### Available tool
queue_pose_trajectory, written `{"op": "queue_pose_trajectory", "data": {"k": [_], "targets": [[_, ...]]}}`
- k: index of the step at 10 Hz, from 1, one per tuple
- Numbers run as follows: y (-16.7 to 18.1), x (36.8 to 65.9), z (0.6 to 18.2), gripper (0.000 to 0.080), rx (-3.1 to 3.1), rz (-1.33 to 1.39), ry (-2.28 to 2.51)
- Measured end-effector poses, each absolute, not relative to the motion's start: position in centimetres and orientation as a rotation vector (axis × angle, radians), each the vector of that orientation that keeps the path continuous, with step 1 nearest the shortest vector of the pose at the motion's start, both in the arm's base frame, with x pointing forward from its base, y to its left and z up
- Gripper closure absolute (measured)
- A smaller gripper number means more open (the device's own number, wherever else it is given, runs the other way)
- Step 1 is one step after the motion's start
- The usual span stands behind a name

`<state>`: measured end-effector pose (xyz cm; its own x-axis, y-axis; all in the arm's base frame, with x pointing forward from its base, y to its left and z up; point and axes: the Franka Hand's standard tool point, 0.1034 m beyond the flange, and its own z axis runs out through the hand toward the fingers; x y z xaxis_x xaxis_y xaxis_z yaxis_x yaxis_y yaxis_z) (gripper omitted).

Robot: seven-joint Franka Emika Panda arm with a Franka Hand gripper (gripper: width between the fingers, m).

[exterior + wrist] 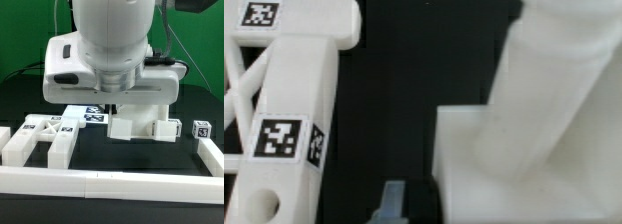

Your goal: Assemble chair

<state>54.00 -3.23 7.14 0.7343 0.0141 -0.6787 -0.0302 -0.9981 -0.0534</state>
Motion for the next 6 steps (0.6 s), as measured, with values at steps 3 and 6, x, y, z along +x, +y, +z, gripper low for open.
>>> {"op": "queue_pose_trajectory", "data": {"k": [3,6], "targets": [[-3.6,54.0,5.8,0.0762,-2.820,1.273,0.063],[-3.3,54.0,4.5,0.0762,-2.812,1.322,0.084]]}}
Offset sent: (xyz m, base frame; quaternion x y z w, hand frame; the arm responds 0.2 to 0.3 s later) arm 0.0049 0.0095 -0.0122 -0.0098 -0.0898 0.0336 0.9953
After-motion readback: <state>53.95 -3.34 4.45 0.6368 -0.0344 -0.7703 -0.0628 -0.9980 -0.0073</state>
